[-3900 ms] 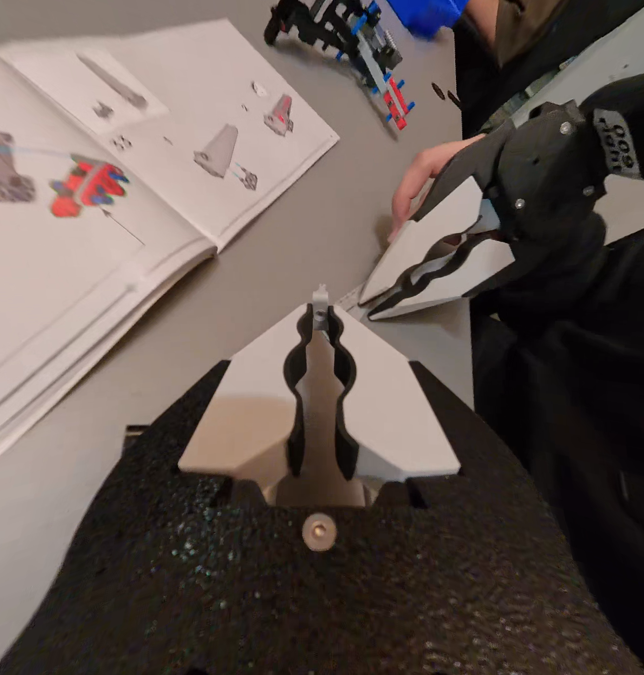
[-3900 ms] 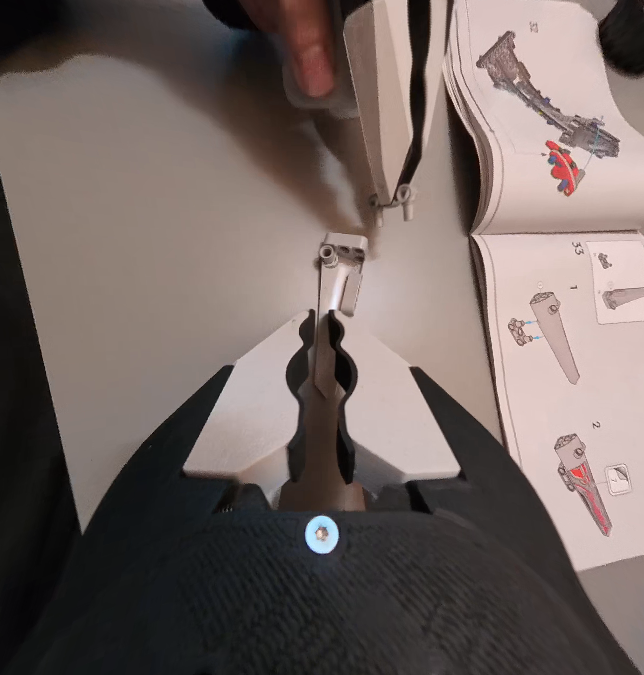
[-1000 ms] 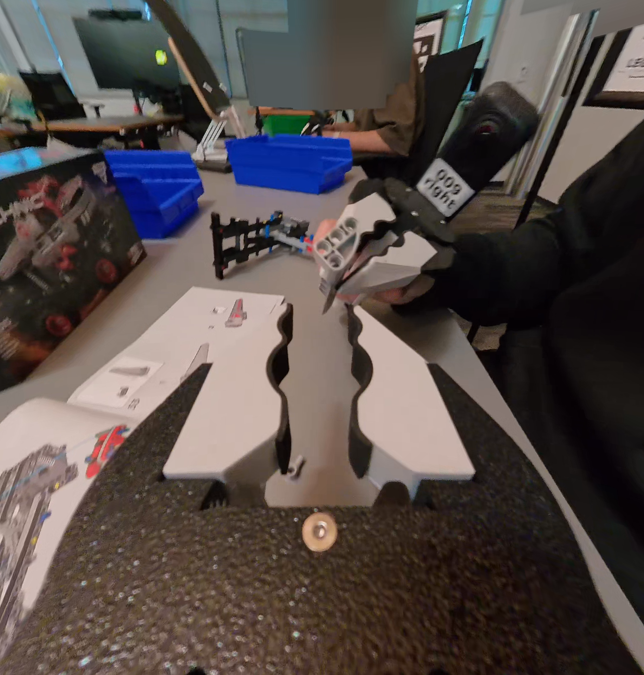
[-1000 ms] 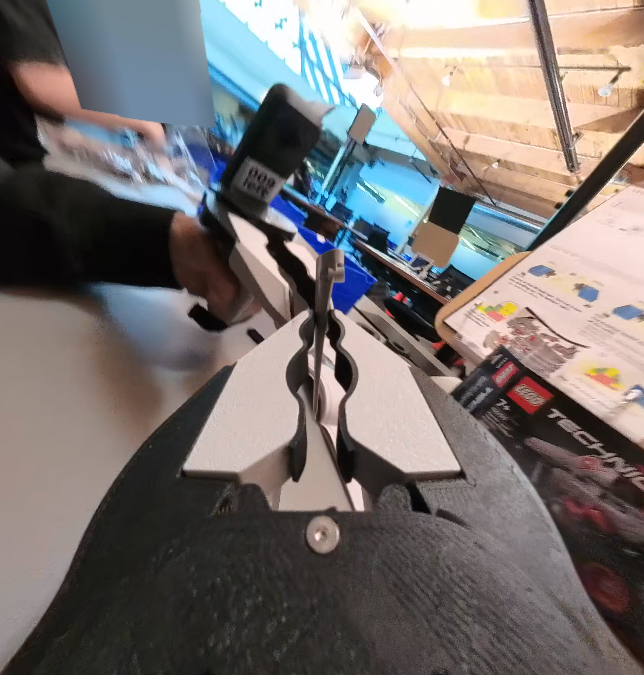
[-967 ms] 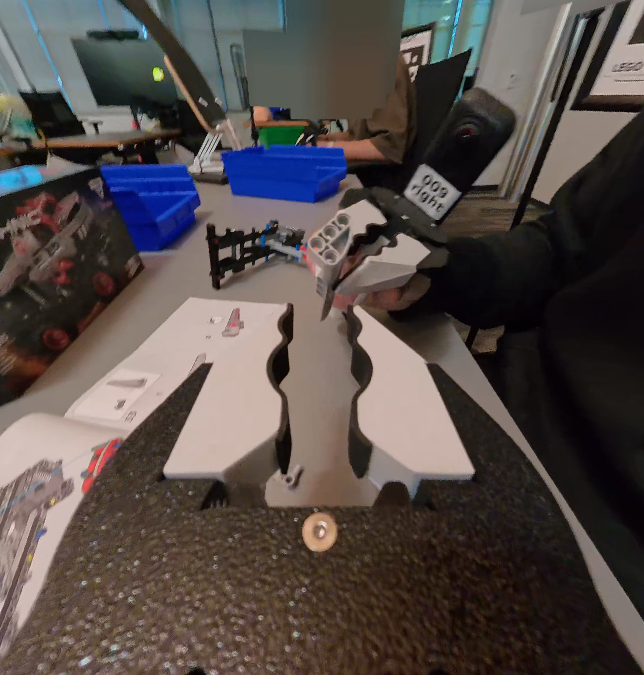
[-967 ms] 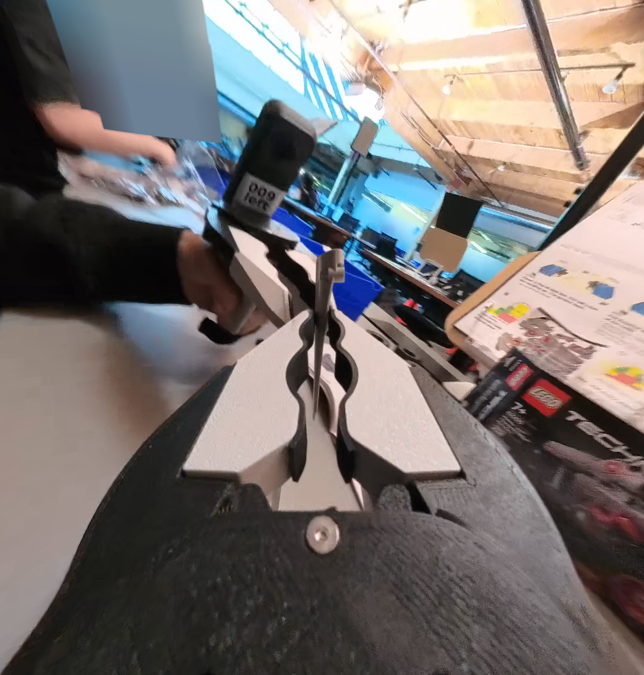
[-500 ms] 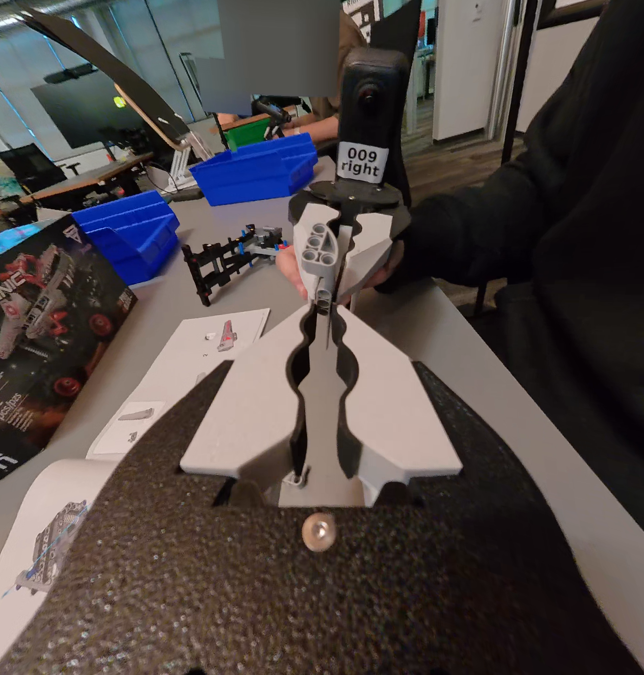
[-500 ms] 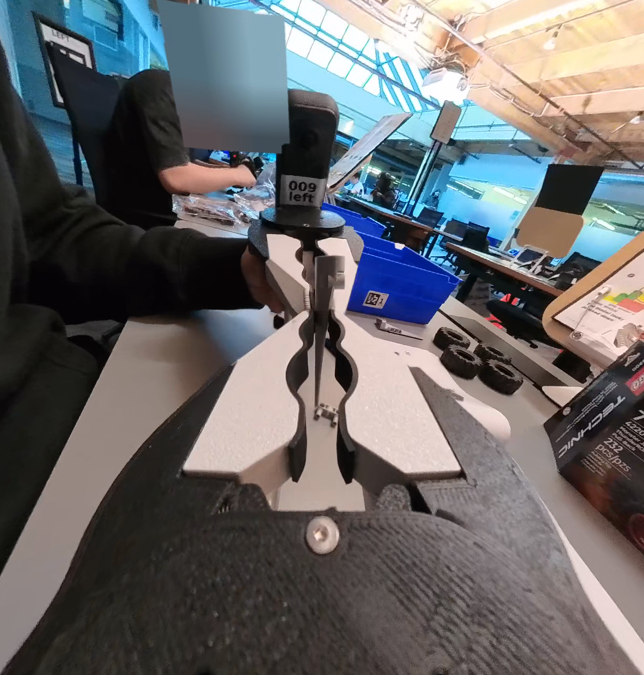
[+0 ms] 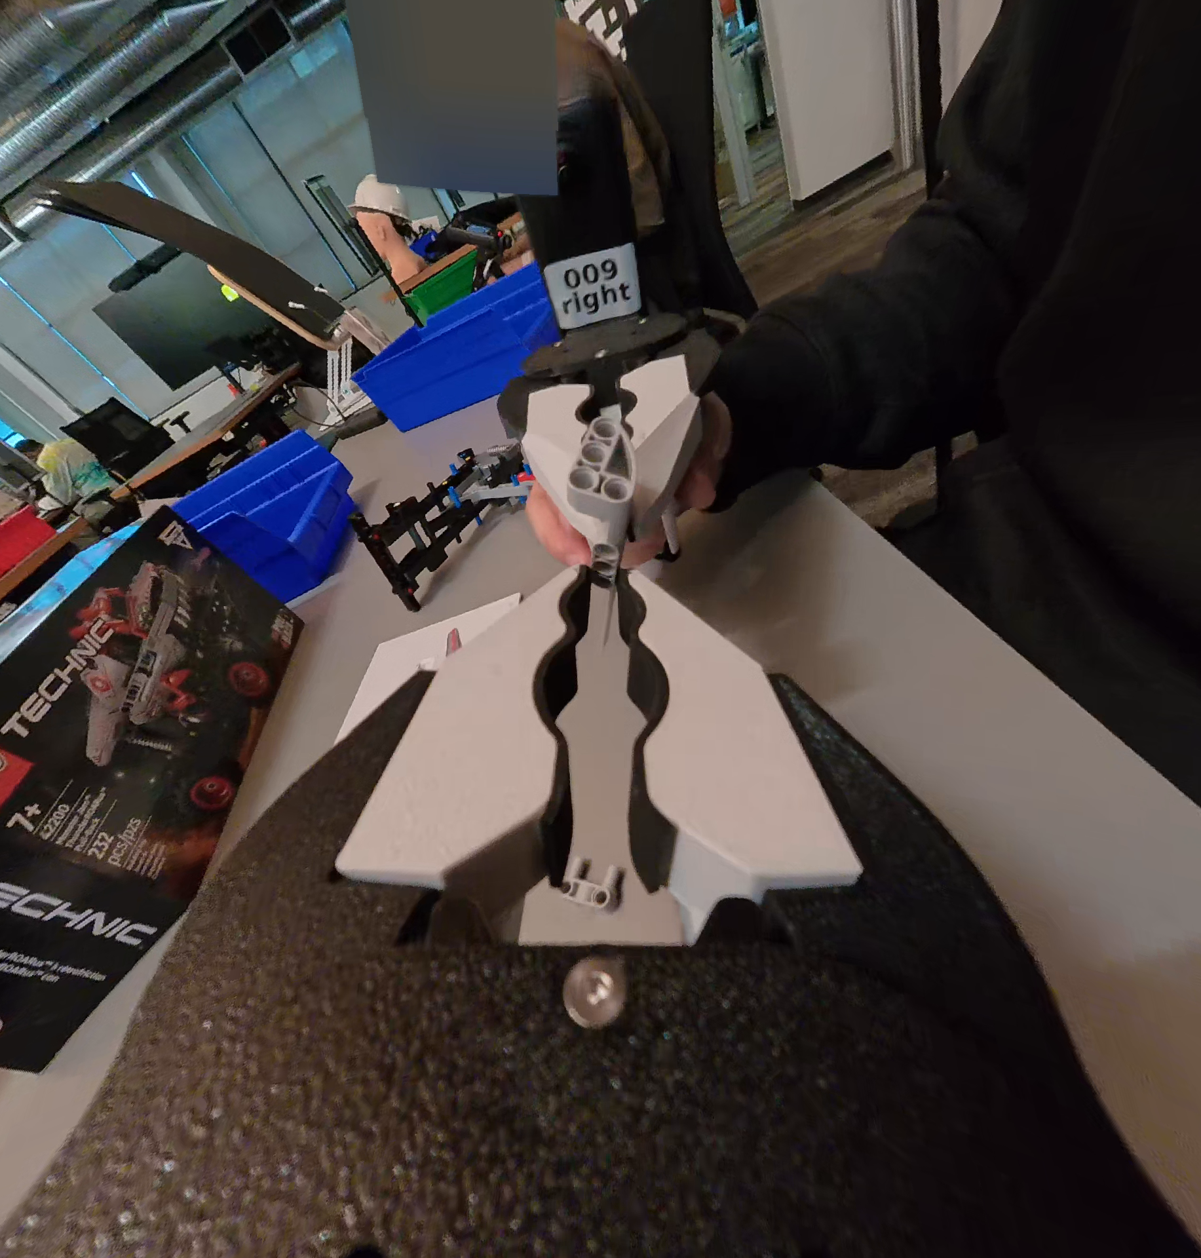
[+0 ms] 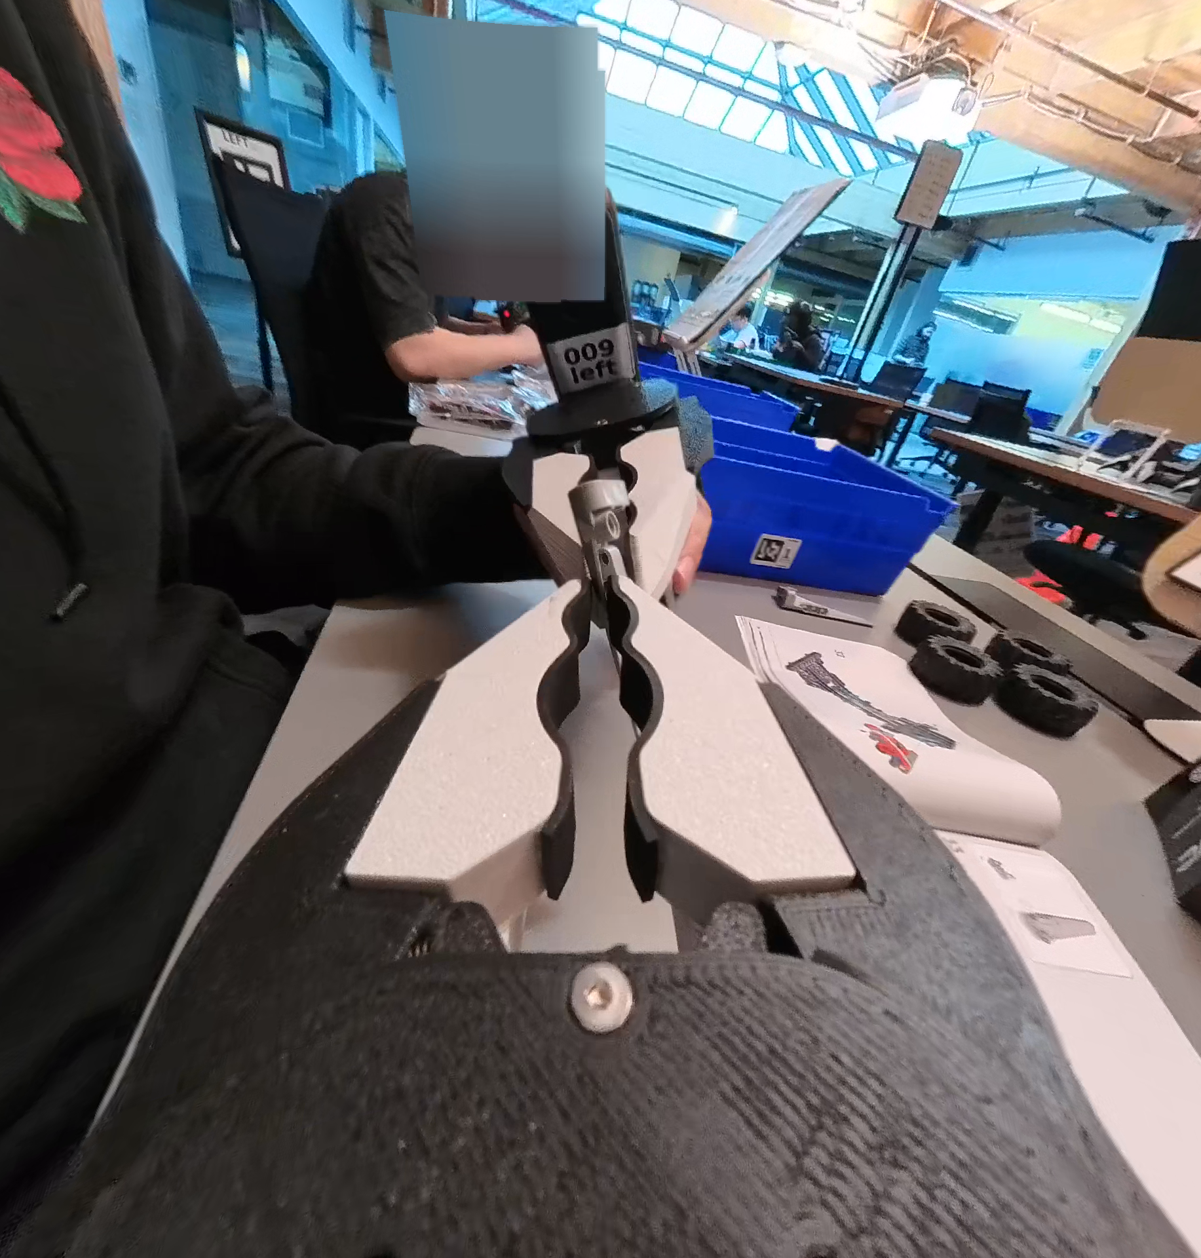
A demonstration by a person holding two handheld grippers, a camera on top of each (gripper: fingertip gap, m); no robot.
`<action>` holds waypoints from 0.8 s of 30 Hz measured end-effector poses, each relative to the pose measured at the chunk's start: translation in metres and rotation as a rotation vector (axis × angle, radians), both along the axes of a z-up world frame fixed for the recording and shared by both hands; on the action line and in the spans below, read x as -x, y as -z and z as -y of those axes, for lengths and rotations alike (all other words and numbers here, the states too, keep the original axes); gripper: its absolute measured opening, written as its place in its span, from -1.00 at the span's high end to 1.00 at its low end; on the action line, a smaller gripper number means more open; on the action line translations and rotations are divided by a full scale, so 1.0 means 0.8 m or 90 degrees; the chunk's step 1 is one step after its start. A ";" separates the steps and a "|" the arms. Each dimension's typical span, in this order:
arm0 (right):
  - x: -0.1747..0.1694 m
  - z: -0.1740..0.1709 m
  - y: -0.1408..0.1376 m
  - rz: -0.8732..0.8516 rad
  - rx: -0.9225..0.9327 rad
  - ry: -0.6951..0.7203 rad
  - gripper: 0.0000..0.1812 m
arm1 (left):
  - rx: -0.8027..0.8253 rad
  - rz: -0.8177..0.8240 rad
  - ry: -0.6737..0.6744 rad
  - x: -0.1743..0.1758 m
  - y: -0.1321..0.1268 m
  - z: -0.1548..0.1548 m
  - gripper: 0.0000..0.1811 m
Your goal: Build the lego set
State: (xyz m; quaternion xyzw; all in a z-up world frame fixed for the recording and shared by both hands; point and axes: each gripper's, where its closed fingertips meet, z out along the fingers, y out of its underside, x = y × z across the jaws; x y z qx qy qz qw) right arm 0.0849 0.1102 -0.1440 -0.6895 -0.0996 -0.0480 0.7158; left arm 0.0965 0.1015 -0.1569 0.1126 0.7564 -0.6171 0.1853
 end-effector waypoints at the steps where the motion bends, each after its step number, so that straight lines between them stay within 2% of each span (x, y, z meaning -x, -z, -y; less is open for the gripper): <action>1: 0.000 -0.001 0.003 0.009 0.007 0.005 0.98 | -0.008 0.003 -0.003 -0.001 0.002 -0.001 0.95; 14: -0.006 -0.011 0.018 0.191 0.020 0.095 1.00 | -0.049 0.023 -0.033 -0.010 0.017 -0.003 0.94; 24: 0.000 0.001 -0.004 -0.020 -0.057 -0.005 1.00 | 0.056 -0.077 0.021 0.005 -0.009 0.005 0.92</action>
